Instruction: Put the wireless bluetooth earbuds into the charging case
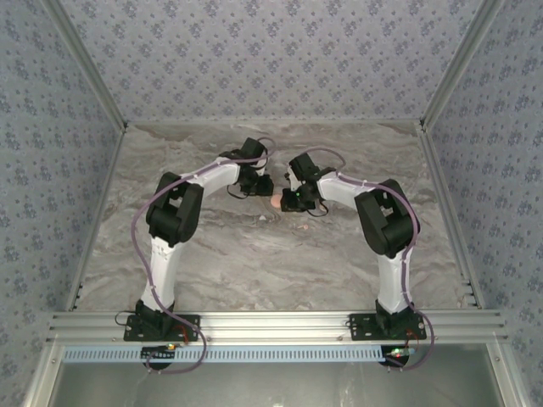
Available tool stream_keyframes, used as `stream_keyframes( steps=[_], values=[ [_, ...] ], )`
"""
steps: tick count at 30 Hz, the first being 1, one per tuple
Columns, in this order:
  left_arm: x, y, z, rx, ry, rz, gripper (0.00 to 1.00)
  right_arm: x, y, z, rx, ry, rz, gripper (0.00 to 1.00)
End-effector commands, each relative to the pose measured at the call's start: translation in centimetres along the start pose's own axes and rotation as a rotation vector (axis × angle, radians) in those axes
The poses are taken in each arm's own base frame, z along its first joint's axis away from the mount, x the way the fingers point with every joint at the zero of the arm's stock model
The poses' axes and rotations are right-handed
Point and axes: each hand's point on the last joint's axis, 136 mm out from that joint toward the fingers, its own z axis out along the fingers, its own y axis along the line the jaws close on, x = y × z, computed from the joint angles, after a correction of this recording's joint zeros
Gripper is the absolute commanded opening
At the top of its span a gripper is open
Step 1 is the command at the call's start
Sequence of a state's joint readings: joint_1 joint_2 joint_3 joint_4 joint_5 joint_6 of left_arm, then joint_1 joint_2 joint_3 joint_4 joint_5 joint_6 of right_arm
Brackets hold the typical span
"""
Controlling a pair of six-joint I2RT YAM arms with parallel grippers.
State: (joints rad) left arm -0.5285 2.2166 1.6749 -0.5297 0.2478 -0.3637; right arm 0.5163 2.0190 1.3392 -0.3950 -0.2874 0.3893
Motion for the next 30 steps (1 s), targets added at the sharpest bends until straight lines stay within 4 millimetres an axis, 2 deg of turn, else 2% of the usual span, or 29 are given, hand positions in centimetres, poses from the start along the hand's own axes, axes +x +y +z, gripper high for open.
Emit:
stream_keyframes(
  steps=[1, 13, 30],
  values=[
    [1.6, -0.6, 0.5, 0.008, 0.065, 0.021, 0.23, -0.6, -0.8, 0.0, 0.041, 0.002, 0.037, 0.15],
    [4.6, -0.6, -1.4, 0.000, 0.099, 0.049, 0.23, -1.7, -1.5, 0.1, 0.064, 0.001, 0.047, 0.15],
    [6.4, -2.3, -2.0, 0.079, 0.115, 0.057, 0.26, -2.9, -2.0, 0.4, 0.092, 0.025, 0.008, 0.17]
  ],
)
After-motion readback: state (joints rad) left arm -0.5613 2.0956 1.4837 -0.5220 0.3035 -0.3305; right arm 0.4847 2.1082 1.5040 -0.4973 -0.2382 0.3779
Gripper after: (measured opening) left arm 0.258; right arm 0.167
